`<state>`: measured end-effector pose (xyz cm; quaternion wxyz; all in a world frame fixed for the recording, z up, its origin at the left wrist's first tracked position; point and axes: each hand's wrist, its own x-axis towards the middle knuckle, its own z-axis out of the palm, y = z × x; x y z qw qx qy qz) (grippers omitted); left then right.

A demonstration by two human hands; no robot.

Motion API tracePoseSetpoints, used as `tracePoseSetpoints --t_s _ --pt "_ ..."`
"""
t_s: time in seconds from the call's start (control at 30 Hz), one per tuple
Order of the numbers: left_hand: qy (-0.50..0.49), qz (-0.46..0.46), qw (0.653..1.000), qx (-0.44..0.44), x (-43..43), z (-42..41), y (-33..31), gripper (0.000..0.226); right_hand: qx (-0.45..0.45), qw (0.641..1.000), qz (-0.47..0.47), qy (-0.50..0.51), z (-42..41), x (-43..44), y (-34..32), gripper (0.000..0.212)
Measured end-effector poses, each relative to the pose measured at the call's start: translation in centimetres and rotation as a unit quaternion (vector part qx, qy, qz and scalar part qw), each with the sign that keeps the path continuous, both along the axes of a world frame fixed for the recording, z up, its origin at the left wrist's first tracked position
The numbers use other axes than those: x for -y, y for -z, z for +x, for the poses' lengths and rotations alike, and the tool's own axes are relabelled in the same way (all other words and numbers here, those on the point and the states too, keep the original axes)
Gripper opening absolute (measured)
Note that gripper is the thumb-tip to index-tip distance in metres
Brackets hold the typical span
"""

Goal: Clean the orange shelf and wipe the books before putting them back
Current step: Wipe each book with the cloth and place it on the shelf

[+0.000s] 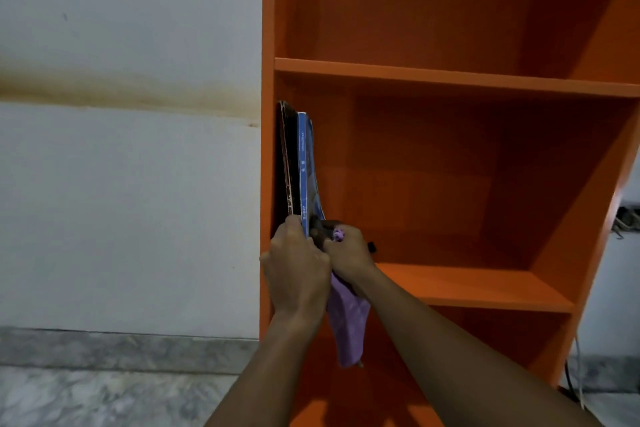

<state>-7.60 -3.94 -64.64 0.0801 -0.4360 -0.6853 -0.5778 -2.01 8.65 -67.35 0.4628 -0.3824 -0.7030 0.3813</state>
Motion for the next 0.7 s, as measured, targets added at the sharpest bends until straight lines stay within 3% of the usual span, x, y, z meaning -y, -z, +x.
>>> tracePoseSetpoints --t_s 0.33,0.53,0.7 --pt "-0.016 0.040 0.999 0.009 0.0 -1.2 0.6 0.010 -0.012 0.999 0.031 0.001 -0.6 0.5 0.0 0.014" --pt "-0.024 0.033 0.999 -0.012 0.8 -2.3 1.5 0.017 -0.049 0.995 0.061 0.060 0.0 1.4 0.0 0.039" --pt "-0.023 0.025 0.999 -0.013 1.9 -2.3 1.4 0.024 -0.039 0.991 0.094 0.089 0.2 3.0 -0.1 0.026"
